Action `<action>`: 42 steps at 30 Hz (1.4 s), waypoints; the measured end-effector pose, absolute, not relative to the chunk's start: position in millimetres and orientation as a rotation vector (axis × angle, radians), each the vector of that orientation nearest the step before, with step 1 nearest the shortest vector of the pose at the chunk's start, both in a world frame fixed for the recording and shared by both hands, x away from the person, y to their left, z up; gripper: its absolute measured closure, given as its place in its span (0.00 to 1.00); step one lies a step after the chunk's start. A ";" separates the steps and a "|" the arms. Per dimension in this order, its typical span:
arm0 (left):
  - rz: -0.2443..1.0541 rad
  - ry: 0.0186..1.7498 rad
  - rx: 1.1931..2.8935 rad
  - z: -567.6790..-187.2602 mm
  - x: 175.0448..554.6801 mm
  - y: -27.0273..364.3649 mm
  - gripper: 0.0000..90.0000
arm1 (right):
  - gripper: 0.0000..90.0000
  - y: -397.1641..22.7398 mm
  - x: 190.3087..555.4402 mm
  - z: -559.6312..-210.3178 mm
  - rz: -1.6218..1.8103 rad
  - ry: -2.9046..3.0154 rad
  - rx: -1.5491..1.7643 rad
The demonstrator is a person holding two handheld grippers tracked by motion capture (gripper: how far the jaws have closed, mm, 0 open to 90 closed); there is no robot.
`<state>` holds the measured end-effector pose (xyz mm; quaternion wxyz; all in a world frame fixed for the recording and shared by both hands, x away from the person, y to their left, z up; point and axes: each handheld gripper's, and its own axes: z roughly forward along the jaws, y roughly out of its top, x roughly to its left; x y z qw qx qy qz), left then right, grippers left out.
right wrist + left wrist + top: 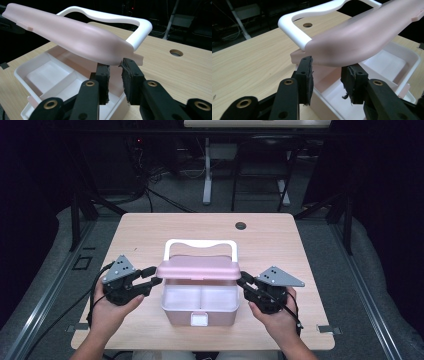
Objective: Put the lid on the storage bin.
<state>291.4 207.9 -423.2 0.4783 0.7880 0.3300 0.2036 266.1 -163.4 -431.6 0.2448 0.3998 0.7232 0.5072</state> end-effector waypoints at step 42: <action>0.426 0.801 2.004 -456.9 273.4 216.2 0.63 | 0.77 -178.5 248.0 -467.1 1.355 2.071 1.109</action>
